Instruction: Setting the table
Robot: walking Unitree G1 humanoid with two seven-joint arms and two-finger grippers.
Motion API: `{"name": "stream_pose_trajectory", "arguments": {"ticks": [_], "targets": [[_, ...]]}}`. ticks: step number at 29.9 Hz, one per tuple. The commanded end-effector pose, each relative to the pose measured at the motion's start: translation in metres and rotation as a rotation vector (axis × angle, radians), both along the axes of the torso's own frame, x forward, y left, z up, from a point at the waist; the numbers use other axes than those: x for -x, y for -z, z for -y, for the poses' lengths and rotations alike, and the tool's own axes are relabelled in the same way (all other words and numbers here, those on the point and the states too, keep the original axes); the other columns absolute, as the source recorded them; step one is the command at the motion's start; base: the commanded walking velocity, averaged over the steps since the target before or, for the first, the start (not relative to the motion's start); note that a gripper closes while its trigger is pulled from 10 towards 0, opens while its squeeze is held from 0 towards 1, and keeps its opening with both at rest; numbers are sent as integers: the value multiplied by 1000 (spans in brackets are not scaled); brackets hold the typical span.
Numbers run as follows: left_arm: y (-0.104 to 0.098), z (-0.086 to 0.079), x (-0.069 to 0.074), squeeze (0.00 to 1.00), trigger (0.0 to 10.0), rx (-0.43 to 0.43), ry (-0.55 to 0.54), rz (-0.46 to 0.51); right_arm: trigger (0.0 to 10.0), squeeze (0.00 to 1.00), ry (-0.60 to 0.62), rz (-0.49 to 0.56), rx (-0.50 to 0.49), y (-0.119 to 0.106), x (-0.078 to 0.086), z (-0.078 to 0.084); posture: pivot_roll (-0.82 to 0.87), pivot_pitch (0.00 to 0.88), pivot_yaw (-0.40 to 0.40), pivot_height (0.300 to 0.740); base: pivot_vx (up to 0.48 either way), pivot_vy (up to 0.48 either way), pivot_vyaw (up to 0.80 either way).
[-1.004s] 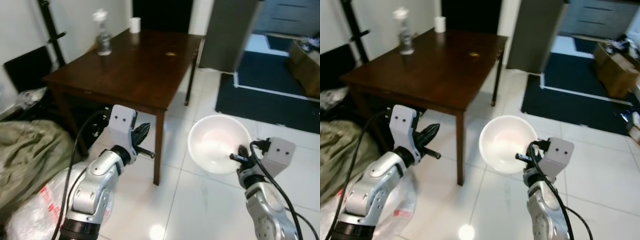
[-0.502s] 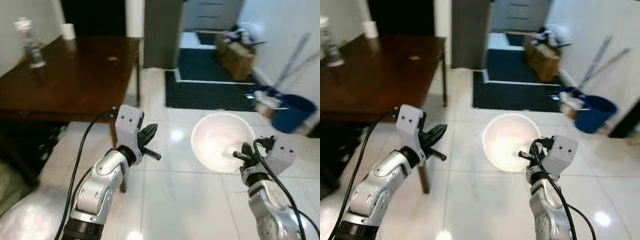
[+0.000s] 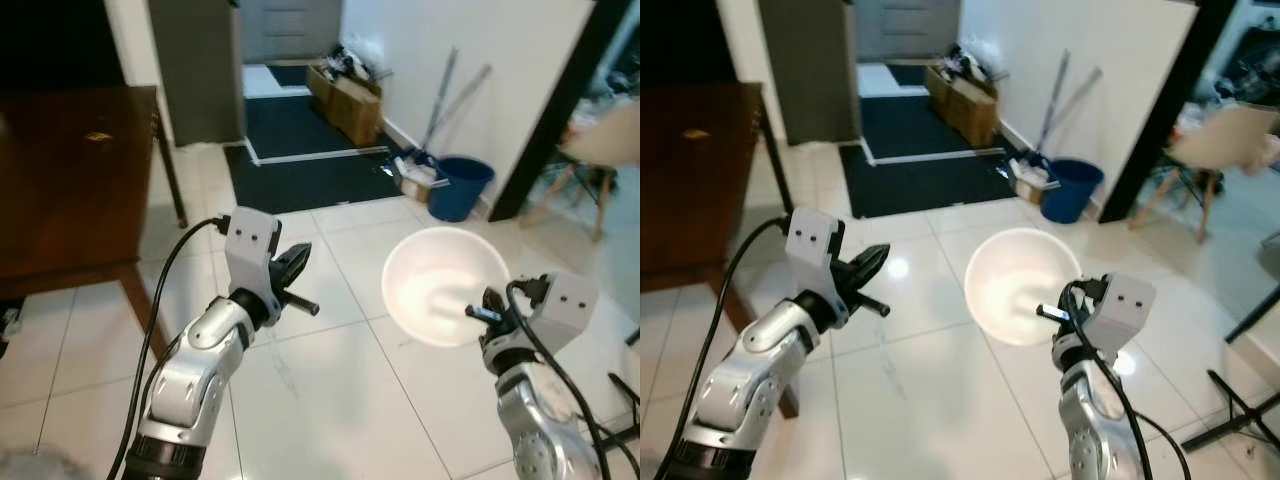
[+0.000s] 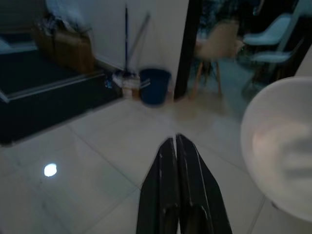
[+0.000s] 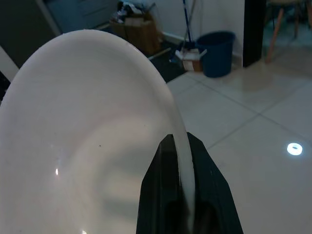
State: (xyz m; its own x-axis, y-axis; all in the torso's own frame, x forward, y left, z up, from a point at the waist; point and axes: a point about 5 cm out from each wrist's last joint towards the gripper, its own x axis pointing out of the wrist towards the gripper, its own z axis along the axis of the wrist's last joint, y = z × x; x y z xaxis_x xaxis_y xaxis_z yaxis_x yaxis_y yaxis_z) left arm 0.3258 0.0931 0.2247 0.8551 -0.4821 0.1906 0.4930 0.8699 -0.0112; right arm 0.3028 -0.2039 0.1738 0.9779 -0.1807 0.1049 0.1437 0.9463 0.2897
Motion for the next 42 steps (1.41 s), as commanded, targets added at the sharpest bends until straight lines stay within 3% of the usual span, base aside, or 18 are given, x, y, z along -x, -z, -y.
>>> {"name": "stream_pose_trajectory", "arguments": {"ticks": [1, 7, 42], "targets": [[4, 4, 0, 0, 10000, -19, 2, 2, 10000, 0, 26, -5, 8, 2, 3, 6, 57, 79, 53, 740, 0, 0, -800], [3, 6, -2, 0, 10000, -35, -7, 24, 10000, 0, 23, 3, 23, 0, 2, 5, 56, 81, 53, 740, 169, 0, -400], [1, 15, -4, 0, 10000, -28, 16, 48, 10000, 0, 19, 30, 35, -3, 4, 3, 43, 93, 55, 740, 480, 0, 0]]}}
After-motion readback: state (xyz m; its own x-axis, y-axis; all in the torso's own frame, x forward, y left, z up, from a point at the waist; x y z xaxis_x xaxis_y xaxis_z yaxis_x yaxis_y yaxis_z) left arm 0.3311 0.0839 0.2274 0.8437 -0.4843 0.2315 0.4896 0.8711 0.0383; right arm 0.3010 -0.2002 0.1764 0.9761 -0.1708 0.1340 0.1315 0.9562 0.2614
